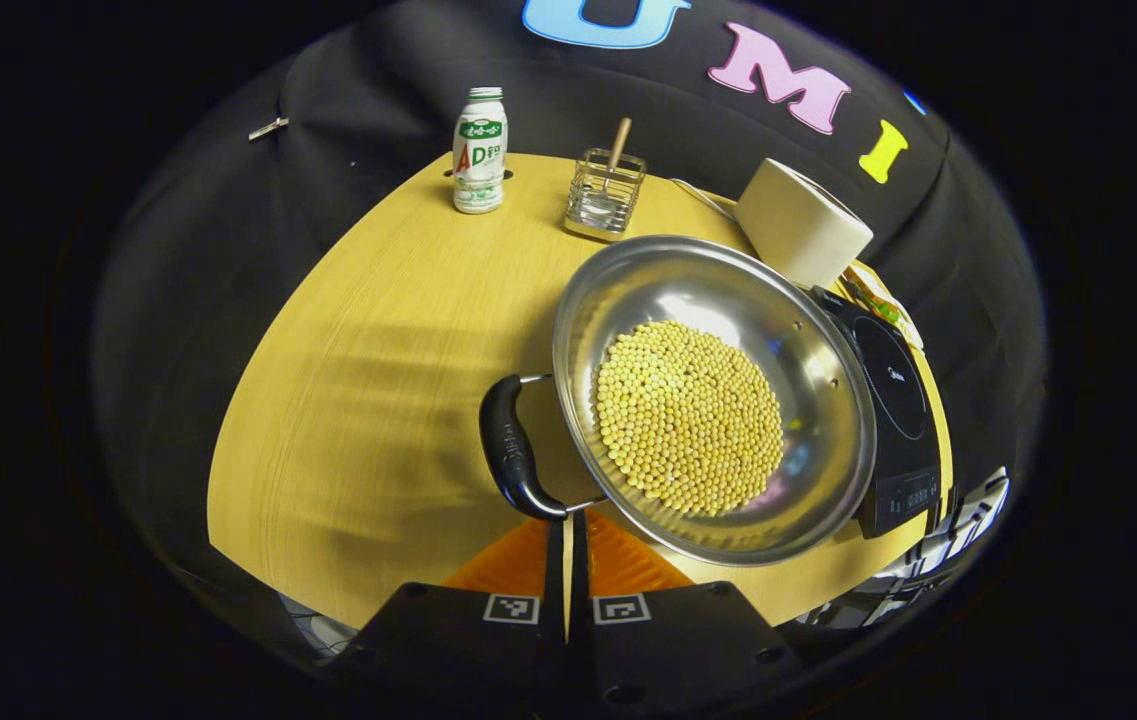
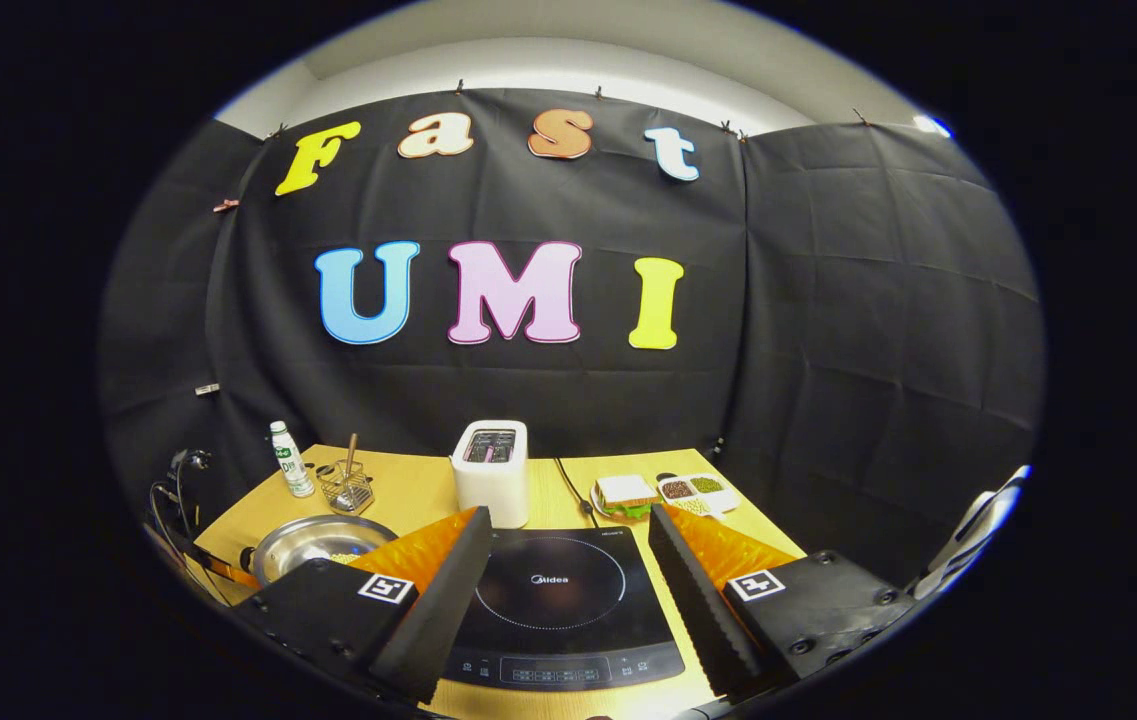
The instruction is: First push the handle of the pot to place it horizontally, then grasp the pot with both hands and set it on the induction cooktop.
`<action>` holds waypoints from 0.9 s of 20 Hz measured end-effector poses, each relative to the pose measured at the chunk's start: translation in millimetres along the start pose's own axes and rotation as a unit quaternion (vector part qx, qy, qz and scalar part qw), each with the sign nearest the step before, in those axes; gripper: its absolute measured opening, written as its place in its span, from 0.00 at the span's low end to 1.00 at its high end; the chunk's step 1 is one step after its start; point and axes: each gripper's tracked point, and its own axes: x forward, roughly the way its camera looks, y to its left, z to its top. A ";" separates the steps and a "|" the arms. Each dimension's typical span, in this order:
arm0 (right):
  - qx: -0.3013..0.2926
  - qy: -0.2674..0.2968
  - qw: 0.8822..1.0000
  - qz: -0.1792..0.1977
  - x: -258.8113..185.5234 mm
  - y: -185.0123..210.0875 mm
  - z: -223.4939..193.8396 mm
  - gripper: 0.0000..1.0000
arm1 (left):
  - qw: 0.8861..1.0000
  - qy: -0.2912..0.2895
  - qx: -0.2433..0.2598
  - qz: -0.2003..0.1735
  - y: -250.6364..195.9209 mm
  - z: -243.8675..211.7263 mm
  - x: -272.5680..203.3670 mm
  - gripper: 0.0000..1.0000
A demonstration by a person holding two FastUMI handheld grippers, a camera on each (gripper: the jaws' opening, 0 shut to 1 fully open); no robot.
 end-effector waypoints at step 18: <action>0.002 0.023 1.000 -0.020 9.7 -5.6 -14.4 0.98 | 0.998 -0.005 0.049 0.039 49.9 64.2 35.9 0.05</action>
